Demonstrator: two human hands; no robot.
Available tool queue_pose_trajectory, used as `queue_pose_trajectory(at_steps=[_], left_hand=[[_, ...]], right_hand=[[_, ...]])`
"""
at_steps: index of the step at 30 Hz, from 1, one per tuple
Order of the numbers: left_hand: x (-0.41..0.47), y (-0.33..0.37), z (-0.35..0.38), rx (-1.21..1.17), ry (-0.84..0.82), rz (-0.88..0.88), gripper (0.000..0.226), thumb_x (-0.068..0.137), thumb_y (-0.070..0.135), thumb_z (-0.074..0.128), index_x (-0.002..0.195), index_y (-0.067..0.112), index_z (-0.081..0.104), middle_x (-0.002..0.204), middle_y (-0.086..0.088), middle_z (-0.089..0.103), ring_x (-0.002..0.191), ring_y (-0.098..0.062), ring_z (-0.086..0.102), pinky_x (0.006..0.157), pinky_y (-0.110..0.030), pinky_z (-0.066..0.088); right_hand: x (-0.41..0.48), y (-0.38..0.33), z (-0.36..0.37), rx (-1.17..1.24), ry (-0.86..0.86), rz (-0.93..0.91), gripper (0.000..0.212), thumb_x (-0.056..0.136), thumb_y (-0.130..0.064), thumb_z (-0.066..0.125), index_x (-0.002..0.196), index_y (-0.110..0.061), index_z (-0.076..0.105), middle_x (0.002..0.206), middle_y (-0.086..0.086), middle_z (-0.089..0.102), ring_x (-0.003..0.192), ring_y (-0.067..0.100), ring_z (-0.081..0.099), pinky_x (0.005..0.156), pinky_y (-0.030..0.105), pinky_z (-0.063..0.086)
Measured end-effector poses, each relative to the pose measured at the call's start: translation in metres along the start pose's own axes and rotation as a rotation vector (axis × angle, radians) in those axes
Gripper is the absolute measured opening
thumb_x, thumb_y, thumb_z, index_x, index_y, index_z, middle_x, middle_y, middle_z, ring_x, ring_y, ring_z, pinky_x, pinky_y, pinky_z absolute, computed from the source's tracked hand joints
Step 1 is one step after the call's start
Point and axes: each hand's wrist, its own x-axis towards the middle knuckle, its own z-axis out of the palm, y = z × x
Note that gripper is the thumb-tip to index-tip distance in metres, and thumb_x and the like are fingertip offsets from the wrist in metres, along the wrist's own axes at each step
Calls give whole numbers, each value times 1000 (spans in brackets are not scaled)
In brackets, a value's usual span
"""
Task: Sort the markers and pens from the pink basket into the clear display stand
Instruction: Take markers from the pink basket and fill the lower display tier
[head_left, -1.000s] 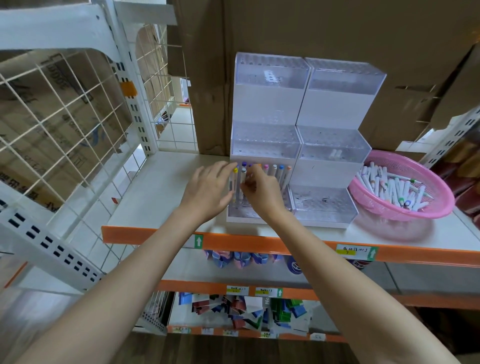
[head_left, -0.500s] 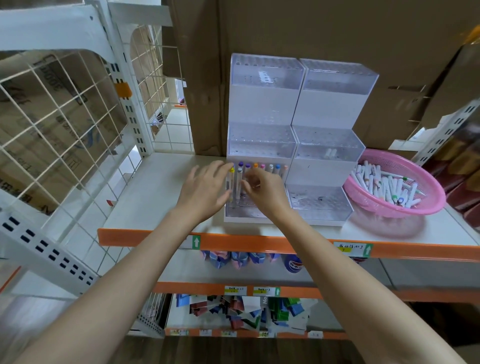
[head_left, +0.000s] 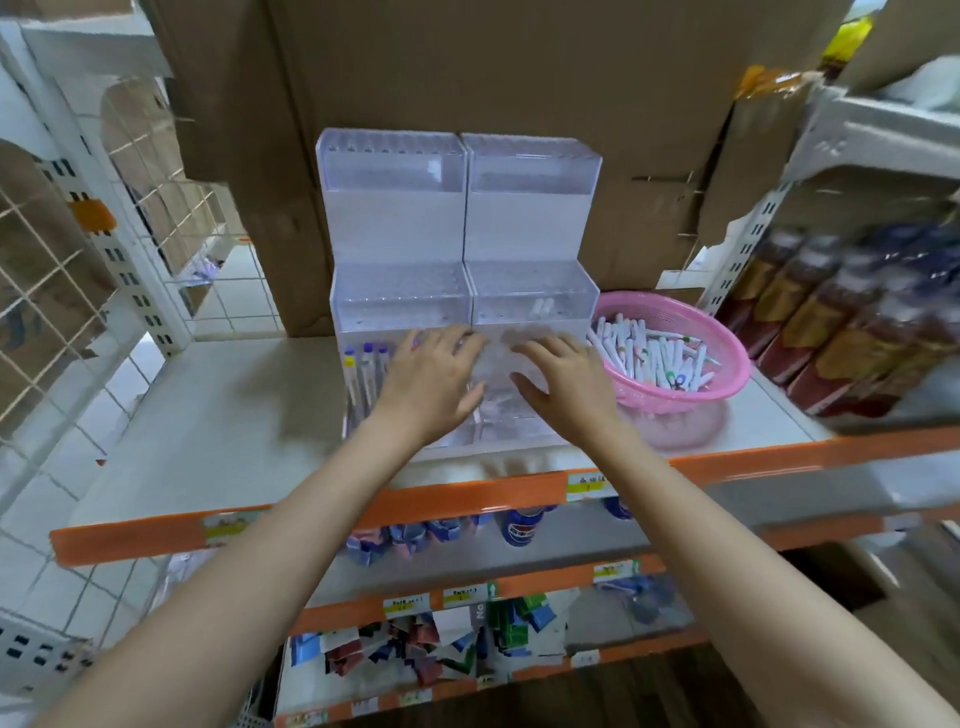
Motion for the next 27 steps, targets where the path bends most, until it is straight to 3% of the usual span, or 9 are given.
queue_pose_trajectory(at_steps=[4,10,15,18,22,27], left_hand=[[27,47,20,-16,-18,78,52,78,39,67,123,15,58,121,-8,60,105,-28,60,88,-40,44],[75,120,46,-176,-27,130,46,74,27,69,116,10,60,110,-11,62,96,-33,61,81,-41,50],[121,170,76,-250,-80,142,42,83,27,61,121,9,57,116,-12,59,100,-34,59,79,-41,51],[144,194,91,-278,-174,34,46,90,31,54,132,13,48,132,-8,51,114,-28,52,88,-40,46],[168,203,107,-266,-325,-181,43,92,30,48,132,14,46,133,-10,47,116,-30,51,88,-40,45],[184,200,114,-160,-430,-255,30,91,25,45,115,14,58,120,-10,54,108,-31,54,81,-40,46]], right_hand=[[-18,47,-13,-46,-31,55,44,77,-30,75,118,-19,65,111,4,68,101,30,63,81,40,49],[-32,129,-34,-53,-54,105,44,77,-28,72,118,-14,63,109,6,67,99,32,63,79,41,50],[-28,193,-40,-59,-211,176,56,85,-33,63,137,-18,48,133,4,55,121,28,50,97,40,39],[-20,218,-41,-35,-288,247,59,86,-33,59,142,-22,40,136,2,51,123,26,48,98,37,38],[-9,235,-37,-59,-402,264,53,90,-29,53,141,-23,41,135,5,51,121,28,50,93,35,41],[3,242,-34,-66,-450,233,29,89,-12,53,116,-12,62,115,12,62,106,29,57,72,31,40]])
